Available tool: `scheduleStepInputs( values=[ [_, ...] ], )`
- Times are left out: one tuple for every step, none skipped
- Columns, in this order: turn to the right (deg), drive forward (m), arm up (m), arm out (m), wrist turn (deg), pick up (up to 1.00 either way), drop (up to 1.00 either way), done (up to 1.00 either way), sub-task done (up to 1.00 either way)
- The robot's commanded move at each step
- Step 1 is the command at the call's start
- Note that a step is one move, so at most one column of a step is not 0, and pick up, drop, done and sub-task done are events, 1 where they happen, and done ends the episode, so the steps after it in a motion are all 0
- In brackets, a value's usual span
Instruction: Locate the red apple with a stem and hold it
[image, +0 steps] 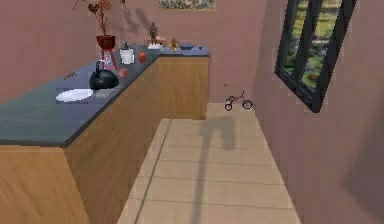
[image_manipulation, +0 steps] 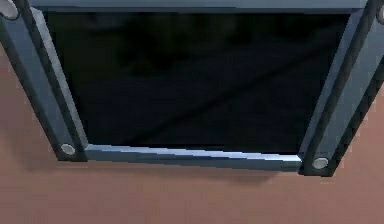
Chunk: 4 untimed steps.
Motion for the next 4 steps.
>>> scheduleStepInputs(
  values=[
    [0.0, 0.90, 0.00, 0.00, 0.0, 0.00, 0.00, 0.00, 0.00],
    [-45.0, 0.00, 0.00, 0.00, 0.0, 0.00, 0.00, 0.00, 0.00],
    [-45.0, 0.00, 0.00, 0.00, 0.0, 0.00, 0.00, 0.00, 0.00],
    [-30.0, 0.00, 0.00, 0.00, 0.0, 0.00, 0.00, 0.00, 0.00]
  ],
)
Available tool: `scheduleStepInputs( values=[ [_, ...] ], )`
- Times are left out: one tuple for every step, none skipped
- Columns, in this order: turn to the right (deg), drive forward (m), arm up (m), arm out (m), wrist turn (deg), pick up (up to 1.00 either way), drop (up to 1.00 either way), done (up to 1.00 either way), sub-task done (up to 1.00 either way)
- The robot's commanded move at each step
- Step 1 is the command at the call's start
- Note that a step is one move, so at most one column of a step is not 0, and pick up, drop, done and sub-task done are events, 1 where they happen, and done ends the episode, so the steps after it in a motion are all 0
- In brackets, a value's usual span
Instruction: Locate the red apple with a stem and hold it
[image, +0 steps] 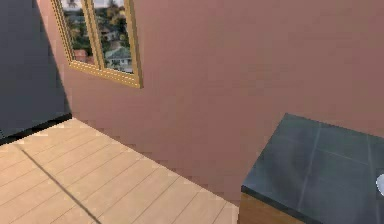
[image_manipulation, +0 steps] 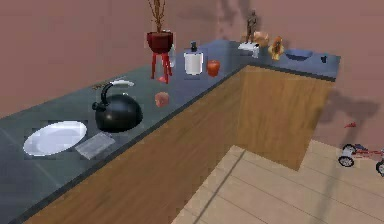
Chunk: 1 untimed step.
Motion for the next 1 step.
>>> scheduleStepInputs(
  values=[
    [-3.0, 0.00, 0.00, 0.00, 0.0, 0.00, 0.00, 0.00, 0.00]
  ],
)
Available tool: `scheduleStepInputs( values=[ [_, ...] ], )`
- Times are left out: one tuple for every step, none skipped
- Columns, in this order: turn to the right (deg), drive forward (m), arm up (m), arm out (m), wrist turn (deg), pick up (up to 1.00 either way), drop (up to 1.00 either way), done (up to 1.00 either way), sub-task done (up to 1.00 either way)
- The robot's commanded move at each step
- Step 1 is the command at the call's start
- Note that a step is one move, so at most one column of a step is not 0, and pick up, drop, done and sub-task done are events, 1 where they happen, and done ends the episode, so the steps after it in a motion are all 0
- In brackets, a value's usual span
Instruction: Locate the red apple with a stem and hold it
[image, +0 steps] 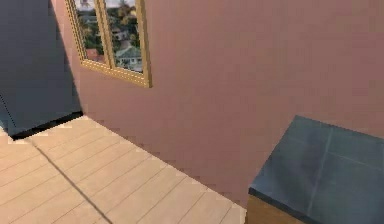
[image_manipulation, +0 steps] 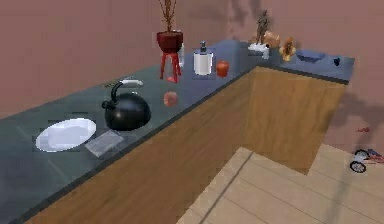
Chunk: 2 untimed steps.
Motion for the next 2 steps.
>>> scheduleStepInputs(
  values=[
    [45.0, 0.00, 0.00, 0.00, 0.0, 0.00, 0.00, 0.00, 0.00],
    [30.0, 0.00, 0.00, 0.00, 0.0, 0.00, 0.00, 0.00, 0.00]
  ],
)
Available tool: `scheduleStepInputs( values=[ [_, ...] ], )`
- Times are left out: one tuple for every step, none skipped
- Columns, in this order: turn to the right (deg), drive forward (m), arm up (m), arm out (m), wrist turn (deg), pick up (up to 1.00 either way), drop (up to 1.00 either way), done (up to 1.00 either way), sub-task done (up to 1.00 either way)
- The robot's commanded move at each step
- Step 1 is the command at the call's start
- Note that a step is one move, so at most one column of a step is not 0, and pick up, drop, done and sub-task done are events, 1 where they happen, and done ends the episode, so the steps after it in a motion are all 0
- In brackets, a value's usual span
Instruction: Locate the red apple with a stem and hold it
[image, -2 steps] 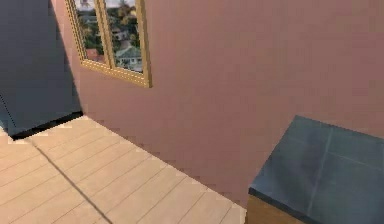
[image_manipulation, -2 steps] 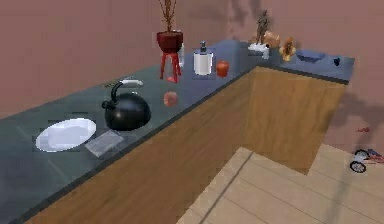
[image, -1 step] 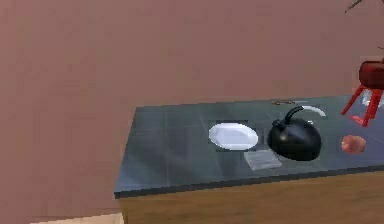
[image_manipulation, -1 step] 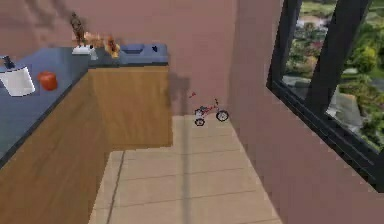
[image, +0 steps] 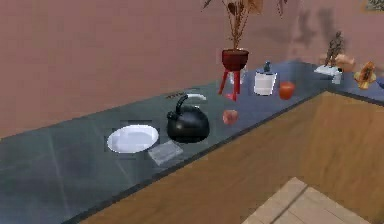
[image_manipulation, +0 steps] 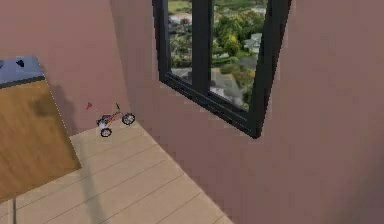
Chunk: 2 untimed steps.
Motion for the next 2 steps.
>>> scheduleStepInputs(
  values=[
    [0.0, 0.35, 0.00, 0.00, 0.0, 0.00, 0.00, 0.00, 0.00],
    [-45.0, 0.00, 0.00, 0.00, 0.0, 0.00, 0.00, 0.00, 0.00]
  ],
)
